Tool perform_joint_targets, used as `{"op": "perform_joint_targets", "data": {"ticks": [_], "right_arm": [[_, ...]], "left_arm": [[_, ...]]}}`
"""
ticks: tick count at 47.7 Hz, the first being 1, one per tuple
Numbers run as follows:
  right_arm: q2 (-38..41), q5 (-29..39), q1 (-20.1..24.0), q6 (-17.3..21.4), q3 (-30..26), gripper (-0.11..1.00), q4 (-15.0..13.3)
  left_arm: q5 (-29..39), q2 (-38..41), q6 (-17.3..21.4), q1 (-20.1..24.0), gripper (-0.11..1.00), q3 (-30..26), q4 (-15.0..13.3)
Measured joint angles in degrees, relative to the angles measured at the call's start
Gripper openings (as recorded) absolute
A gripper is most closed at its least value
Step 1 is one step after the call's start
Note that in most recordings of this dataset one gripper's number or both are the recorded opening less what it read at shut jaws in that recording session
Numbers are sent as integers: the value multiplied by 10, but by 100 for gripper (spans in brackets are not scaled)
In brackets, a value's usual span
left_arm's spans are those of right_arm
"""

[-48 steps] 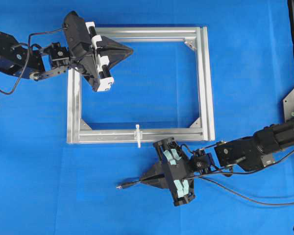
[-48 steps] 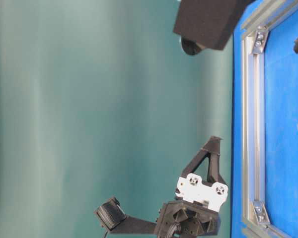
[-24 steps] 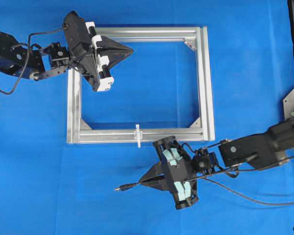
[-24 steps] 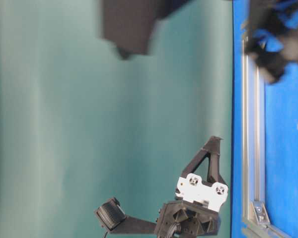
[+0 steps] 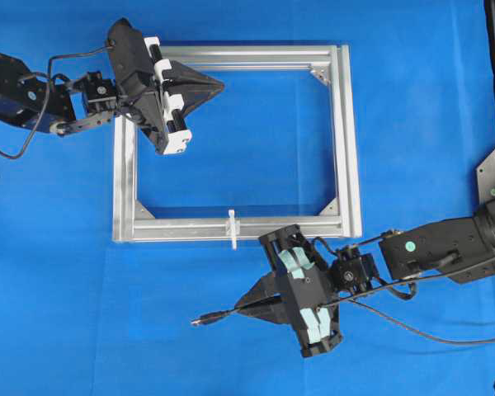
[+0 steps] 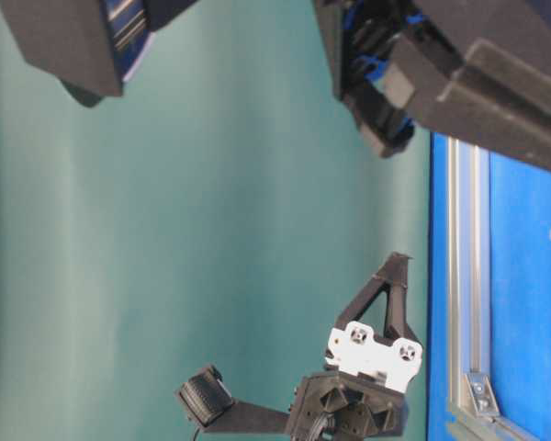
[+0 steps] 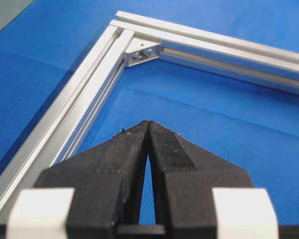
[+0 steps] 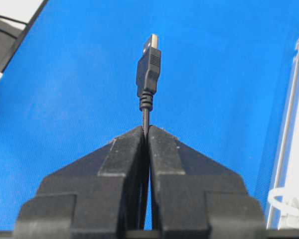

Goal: Insert the wire through the string loop located in the center.
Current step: 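Close the right gripper on the cable just behind the USB plug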

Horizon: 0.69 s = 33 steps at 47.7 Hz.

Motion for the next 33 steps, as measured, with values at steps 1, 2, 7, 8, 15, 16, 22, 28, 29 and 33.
{"op": "perform_joint_targets", "data": {"ticks": [1, 2, 7, 8, 15, 16, 22, 28, 29, 33], "right_arm": [[0, 0, 0, -1, 0, -3, -1], [0, 0, 0, 0, 0, -3, -3], [0, 1, 0, 0, 0, -3, -4], [0, 1, 0, 0, 0, -3, -4], [0, 1, 0, -1, 0, -3, -4], [1, 1, 0, 0, 0, -3, -4], [0, 1, 0, 0, 0, -3, -4], [0, 0, 0, -1, 0, -3, -4], [0, 0, 0, 0, -1, -3, -4], [0, 1, 0, 0, 0, -3, -4]], "left_arm": [[0, 0, 0, 0, 0, 1, 0], [0, 0, 0, 0, 0, 0, -1], [0, 0, 0, 0, 0, 1, -1], [0, 0, 0, 0, 0, 0, 0], [0, 0, -1, 0, 0, 1, 0], [1, 0, 0, 0, 0, 1, 0], [1, 0, -1, 0, 0, 1, -1], [1, 0, 0, 0, 0, 0, 0], [1, -1, 0, 0, 0, 0, 0], [0, 0, -1, 0, 0, 1, 0]]}}
